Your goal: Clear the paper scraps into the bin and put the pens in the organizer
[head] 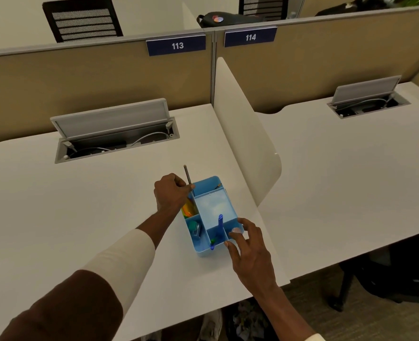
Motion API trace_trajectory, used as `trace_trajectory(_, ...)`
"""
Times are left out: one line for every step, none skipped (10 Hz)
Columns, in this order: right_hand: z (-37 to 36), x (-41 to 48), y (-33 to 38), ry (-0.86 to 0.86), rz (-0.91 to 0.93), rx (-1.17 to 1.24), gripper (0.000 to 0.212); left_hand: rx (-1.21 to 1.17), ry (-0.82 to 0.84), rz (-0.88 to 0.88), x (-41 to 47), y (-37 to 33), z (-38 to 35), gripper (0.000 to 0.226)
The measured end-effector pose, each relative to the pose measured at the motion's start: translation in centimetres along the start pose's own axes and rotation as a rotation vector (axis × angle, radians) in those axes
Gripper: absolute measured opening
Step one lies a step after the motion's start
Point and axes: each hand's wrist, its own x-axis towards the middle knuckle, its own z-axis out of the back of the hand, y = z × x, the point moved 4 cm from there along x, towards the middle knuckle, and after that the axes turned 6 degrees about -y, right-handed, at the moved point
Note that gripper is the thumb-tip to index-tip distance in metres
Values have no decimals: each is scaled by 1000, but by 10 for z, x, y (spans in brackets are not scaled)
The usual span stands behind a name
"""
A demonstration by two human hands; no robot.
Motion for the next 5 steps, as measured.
trace_trajectory(-1,-2,2,15,-1,-23,34,-2,11,-20,1,-2,-1,32)
trace_trajectory(1,-2,5,31,-26,-34,34,-19,20,-22,1,1,0,34)
trace_trajectory(10,3,8,20,-3,-16,32,-71,-43,-83,-5,5,12,35)
trace_trajectory(17,10,14,47,40,-8,31,-43,-123,-110,-13,13,33,34)
trace_trajectory(27,15,17,27,31,32,37,78,-152,-68,-18,32,56,42)
